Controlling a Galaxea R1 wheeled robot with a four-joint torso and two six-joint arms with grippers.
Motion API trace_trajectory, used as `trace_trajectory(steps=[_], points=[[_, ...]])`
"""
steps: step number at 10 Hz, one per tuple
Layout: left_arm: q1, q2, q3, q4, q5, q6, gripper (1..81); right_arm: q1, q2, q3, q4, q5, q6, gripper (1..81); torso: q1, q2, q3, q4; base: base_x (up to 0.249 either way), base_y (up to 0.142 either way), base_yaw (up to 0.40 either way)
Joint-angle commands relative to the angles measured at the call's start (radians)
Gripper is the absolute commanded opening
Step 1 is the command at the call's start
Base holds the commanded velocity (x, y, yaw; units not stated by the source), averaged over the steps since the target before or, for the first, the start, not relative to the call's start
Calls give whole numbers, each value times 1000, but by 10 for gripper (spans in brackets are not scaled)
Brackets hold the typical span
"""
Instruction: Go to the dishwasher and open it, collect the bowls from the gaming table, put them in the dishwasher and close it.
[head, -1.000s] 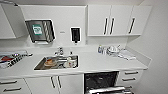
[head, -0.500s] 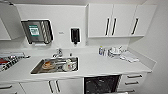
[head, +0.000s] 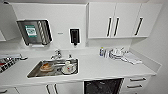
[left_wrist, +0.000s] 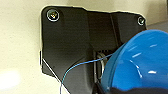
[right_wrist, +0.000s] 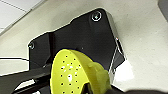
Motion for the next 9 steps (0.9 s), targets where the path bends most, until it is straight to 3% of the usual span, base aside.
trace_trajectory(steps=[1, 5, 6, 9], points=[[-33, -13, 8, -2, 64, 3, 10, 15, -31, 14, -8, -57, -2, 10, 0, 0, 0, 0, 0, 0, 0], [-10, -48, 38, 10, 59, 6, 10, 2, -88, 71, -8, -57, 9, 10, -1, 0, 0, 0, 0, 0, 0], [6, -83, 79, 12, 53, 6, 10, -2, -117, 96, -6, -57, 12, 10, -1, 0, 0, 0, 0, 0, 0], [30, -283, 340, 13, 20, 6, 10, -16, -192, 156, -5, -59, 14, 10, -1, 0, 0, 0, 0, 0, 0]])
